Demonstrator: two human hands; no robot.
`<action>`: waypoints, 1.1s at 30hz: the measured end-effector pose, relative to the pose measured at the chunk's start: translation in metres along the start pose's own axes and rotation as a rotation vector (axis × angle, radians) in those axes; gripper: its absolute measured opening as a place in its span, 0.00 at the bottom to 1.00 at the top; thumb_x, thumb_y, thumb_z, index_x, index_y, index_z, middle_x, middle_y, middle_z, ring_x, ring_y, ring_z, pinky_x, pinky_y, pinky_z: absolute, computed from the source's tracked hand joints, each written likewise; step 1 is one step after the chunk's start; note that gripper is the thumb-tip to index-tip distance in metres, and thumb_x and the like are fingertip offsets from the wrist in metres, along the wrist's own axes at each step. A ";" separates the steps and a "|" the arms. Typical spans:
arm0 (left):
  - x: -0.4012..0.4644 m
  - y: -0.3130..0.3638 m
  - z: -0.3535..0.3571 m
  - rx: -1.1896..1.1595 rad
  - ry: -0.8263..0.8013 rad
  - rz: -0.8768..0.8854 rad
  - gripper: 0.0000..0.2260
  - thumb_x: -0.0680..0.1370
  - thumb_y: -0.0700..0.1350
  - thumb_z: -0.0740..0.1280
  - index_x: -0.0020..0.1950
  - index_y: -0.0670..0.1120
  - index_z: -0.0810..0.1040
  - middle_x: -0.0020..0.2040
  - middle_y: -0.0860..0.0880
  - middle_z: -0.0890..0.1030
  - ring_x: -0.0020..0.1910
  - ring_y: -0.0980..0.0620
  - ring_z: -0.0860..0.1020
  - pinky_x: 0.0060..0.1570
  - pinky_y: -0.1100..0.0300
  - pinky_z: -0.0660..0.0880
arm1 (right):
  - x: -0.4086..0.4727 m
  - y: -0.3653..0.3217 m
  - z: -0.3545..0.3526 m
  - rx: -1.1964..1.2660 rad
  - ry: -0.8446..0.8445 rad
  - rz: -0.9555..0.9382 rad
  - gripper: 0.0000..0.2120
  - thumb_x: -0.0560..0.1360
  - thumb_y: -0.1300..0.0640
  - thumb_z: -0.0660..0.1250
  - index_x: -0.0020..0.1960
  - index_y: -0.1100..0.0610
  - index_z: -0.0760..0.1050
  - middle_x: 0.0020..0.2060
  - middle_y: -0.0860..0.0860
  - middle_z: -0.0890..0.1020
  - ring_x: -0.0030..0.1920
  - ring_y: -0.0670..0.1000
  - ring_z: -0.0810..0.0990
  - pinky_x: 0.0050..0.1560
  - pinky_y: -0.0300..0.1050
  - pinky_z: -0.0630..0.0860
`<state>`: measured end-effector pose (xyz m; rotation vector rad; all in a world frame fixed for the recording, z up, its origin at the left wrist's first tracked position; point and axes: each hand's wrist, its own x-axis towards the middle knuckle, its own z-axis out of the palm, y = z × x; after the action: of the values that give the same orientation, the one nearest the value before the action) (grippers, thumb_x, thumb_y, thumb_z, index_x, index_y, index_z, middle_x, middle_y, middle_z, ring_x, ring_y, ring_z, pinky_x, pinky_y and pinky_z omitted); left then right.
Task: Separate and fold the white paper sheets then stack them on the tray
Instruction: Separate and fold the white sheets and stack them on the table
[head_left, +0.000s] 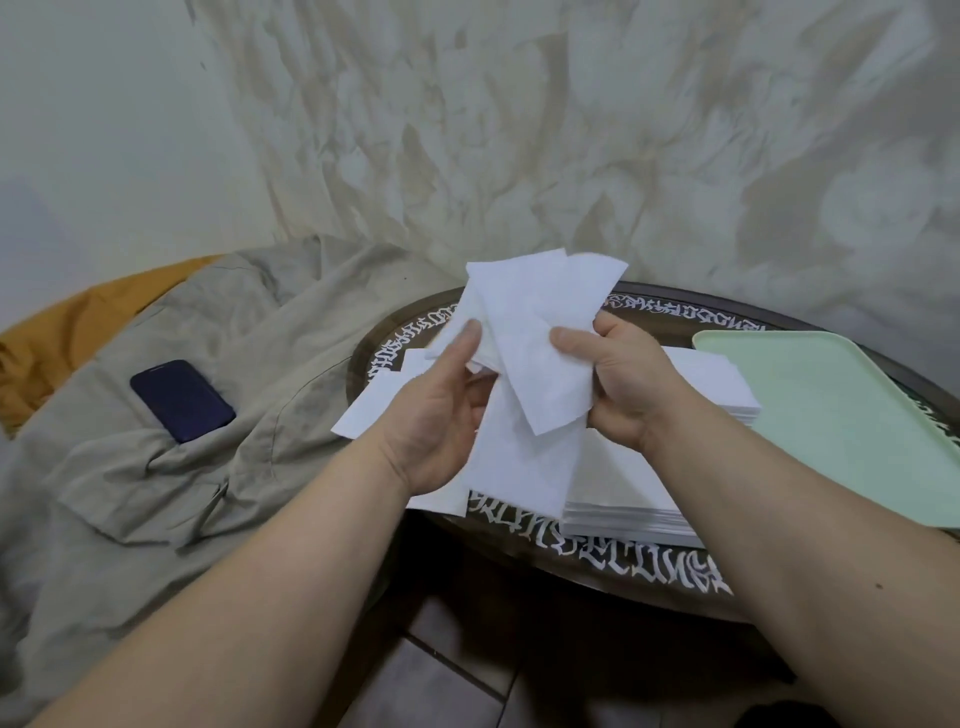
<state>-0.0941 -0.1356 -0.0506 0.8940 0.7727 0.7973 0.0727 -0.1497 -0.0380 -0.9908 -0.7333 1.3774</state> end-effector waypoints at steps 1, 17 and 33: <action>-0.001 0.001 0.007 -0.082 -0.011 0.041 0.24 0.76 0.55 0.67 0.68 0.43 0.76 0.65 0.43 0.79 0.61 0.44 0.79 0.64 0.49 0.74 | -0.005 0.000 -0.003 -0.027 -0.016 0.012 0.12 0.76 0.68 0.64 0.59 0.61 0.76 0.53 0.56 0.84 0.47 0.54 0.85 0.42 0.48 0.81; -0.014 -0.031 0.051 -0.224 0.148 0.027 0.15 0.82 0.38 0.60 0.69 0.37 0.73 0.60 0.39 0.81 0.52 0.44 0.83 0.47 0.51 0.83 | -0.047 0.019 -0.041 -1.307 0.203 -0.741 0.21 0.65 0.47 0.77 0.52 0.56 0.76 0.50 0.52 0.75 0.50 0.54 0.74 0.50 0.42 0.69; -0.015 -0.026 0.054 -0.179 0.183 0.015 0.13 0.81 0.33 0.59 0.65 0.35 0.74 0.57 0.38 0.82 0.50 0.44 0.84 0.43 0.52 0.83 | -0.049 0.008 -0.042 -1.035 0.140 -0.434 0.07 0.73 0.59 0.68 0.38 0.50 0.75 0.35 0.44 0.79 0.38 0.47 0.76 0.43 0.43 0.73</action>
<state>-0.0499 -0.1782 -0.0473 0.6733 0.8401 0.9552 0.1019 -0.2041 -0.0570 -1.5661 -1.5065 0.4831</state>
